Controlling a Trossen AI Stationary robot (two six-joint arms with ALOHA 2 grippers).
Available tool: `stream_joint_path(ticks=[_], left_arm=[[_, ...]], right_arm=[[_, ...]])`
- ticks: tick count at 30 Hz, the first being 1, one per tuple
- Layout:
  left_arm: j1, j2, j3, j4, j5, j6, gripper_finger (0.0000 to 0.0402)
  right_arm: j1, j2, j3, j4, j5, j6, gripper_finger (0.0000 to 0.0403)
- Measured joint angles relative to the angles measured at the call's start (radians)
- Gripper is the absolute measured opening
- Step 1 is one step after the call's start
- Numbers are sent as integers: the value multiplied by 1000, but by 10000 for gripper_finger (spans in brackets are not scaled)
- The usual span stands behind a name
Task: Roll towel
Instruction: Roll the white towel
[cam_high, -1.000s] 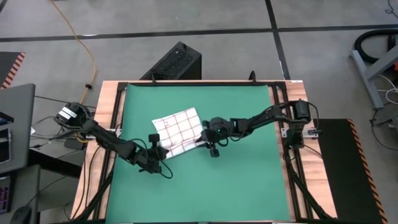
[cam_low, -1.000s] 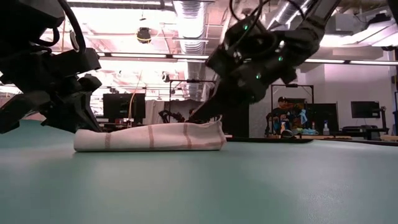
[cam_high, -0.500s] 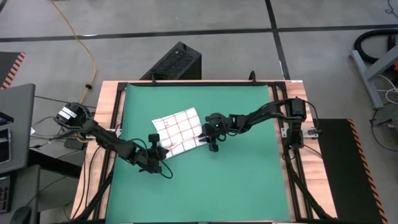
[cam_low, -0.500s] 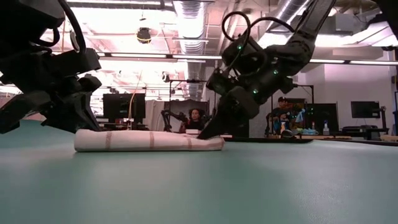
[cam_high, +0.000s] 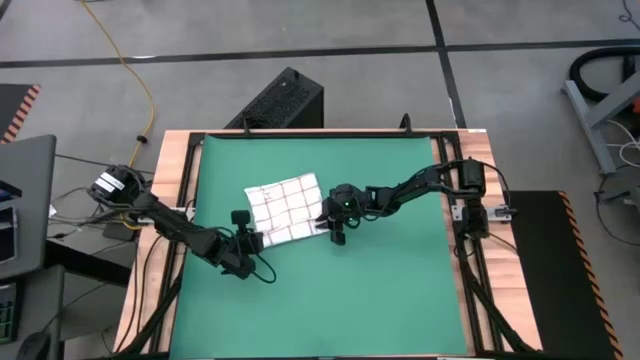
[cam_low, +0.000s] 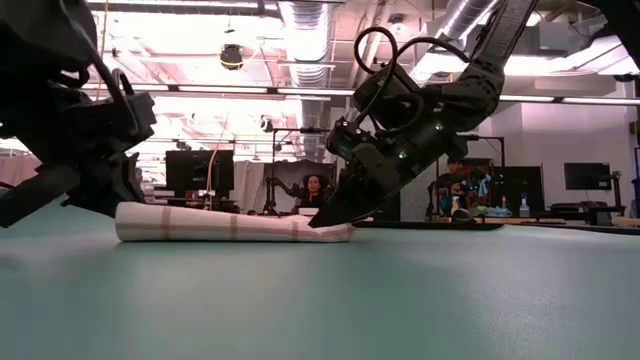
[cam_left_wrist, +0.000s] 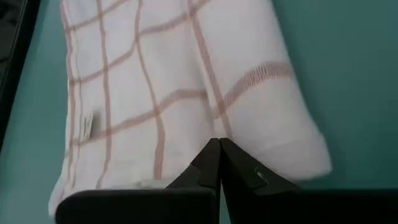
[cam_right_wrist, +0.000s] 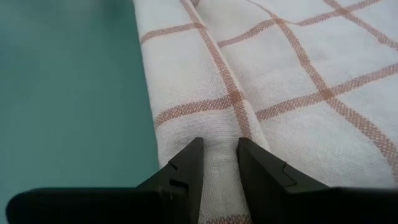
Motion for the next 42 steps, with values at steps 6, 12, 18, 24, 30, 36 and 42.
stream_joint_path(ticks=[6, 12, 18, 24, 30, 36, 42], left_arm=[[0, 0, -9, -37, -22, 10, 0], [-15, -19, 5, -132, -112, -16, 0], [-39, -114, 77, -222, -210, -67, 0], [-153, -248, 53, 23, -329, 16, 0], [-138, -276, -122, 257, -220, 6, 0], [-90, -276, -234, 528, -180, 96, 0], [-69, -277, -236, 587, -119, 171, 0]], right_arm=[[21, 1, -1, 0, 42, 45, 122], [52, 1, -3, 4, 118, 47, 122], [55, 1, -5, 15, 118, 55, 122], [54, 2, -6, 27, 117, 56, 122], [54, 3, -6, 31, 115, 54, 122], [54, 3, -6, 31, 114, 54, 122], [54, 3, -6, 31, 114, 54, 122]])
